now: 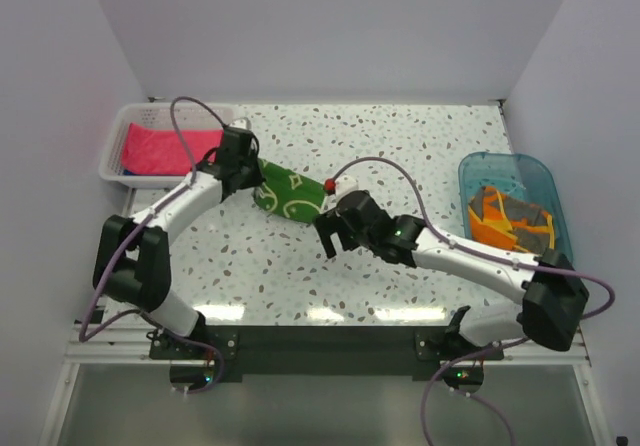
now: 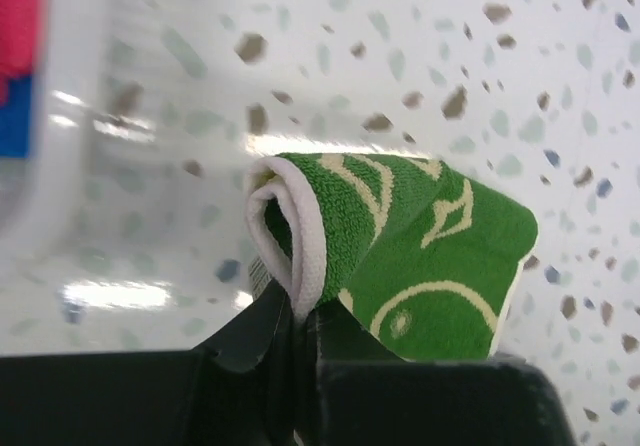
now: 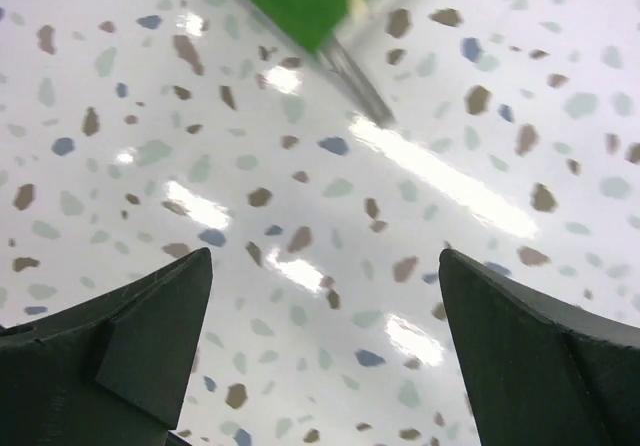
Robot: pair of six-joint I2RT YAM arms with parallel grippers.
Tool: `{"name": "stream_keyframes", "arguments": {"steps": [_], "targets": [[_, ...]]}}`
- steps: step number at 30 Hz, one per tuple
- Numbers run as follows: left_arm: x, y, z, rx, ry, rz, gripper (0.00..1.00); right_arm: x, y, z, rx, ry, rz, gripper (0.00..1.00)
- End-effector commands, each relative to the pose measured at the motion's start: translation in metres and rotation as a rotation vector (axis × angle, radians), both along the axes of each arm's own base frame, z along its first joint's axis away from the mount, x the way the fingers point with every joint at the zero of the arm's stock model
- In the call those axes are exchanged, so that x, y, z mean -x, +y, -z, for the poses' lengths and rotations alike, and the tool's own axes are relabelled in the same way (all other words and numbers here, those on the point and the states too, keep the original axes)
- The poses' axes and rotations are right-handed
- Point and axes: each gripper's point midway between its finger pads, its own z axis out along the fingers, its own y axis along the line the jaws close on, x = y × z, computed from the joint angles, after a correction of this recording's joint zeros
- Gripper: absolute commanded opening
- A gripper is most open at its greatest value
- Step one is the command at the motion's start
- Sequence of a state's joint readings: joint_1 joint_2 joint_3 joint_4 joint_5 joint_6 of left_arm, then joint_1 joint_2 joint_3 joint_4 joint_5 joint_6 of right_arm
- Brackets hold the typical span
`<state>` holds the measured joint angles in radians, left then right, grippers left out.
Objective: Fold and stack the towels
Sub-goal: Neatly place the folded towel into the bin
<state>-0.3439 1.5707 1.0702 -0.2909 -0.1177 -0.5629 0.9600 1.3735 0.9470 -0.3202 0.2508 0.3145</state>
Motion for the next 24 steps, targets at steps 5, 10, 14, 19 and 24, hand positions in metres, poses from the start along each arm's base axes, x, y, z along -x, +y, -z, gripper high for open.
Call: {"name": "stream_keyframes", "arguments": {"steps": [5, 10, 14, 19, 24], "targets": [[-0.068, 0.101, -0.067, -0.315, -0.048, -0.103, 0.0, 0.007, -0.067, -0.012, 0.133, -0.076, 0.086, 0.99], [-0.094, 0.15, -0.09, -0.452, -0.013, -0.139, 0.0, 0.006, -0.077, -0.013, 0.159, -0.085, 0.104, 0.99], [-0.106, 0.181, -0.096, -0.546, 0.024, -0.144, 0.0, 0.003, -0.078, -0.012, 0.184, -0.084, 0.098, 0.99], [-0.125, 0.213, -0.096, -0.629, 0.052, -0.125, 0.0, 0.002, -0.08, -0.006, 0.227, -0.057, 0.086, 0.99], [-0.136, 0.245, -0.08, -0.677, 0.096, -0.162, 0.0, -0.002, -0.08, -0.001, 0.282, -0.033, 0.074, 0.99]]}}
